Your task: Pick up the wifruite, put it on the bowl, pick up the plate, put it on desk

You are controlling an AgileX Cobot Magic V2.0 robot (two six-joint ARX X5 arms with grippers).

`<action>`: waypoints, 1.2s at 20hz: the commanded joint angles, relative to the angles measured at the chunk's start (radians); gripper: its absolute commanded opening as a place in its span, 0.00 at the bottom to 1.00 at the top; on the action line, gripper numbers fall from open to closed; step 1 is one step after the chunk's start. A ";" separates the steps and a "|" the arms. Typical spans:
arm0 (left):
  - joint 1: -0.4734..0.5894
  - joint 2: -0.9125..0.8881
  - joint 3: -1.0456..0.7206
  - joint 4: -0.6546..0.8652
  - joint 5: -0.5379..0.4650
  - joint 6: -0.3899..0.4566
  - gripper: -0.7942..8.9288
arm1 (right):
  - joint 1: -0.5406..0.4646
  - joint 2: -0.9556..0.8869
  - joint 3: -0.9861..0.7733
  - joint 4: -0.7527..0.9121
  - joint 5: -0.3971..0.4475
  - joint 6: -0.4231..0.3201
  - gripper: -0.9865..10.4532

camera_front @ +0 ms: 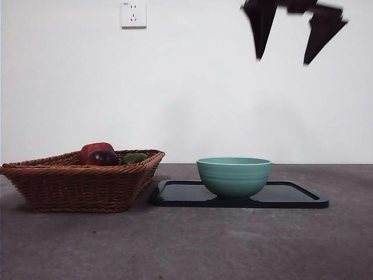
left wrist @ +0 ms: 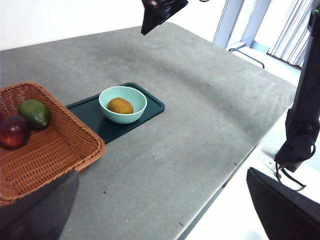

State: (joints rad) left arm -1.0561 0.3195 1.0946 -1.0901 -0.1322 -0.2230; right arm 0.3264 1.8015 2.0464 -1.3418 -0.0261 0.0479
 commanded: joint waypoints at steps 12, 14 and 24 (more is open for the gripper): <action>-0.011 0.004 0.009 0.013 0.001 0.001 0.73 | 0.046 -0.899 -0.617 -0.072 -0.026 0.069 0.58; -0.011 0.004 0.009 0.014 0.001 0.001 0.73 | 0.047 -1.017 -0.711 -0.072 -0.034 0.081 0.58; -0.011 0.004 0.009 0.013 0.001 -0.006 0.73 | 0.047 -1.342 -0.903 -0.072 -0.138 0.068 0.58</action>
State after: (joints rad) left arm -1.0561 0.3195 1.0946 -1.0897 -0.1326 -0.2237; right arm 0.3668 0.4576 1.1351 -1.3418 -0.1608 0.1127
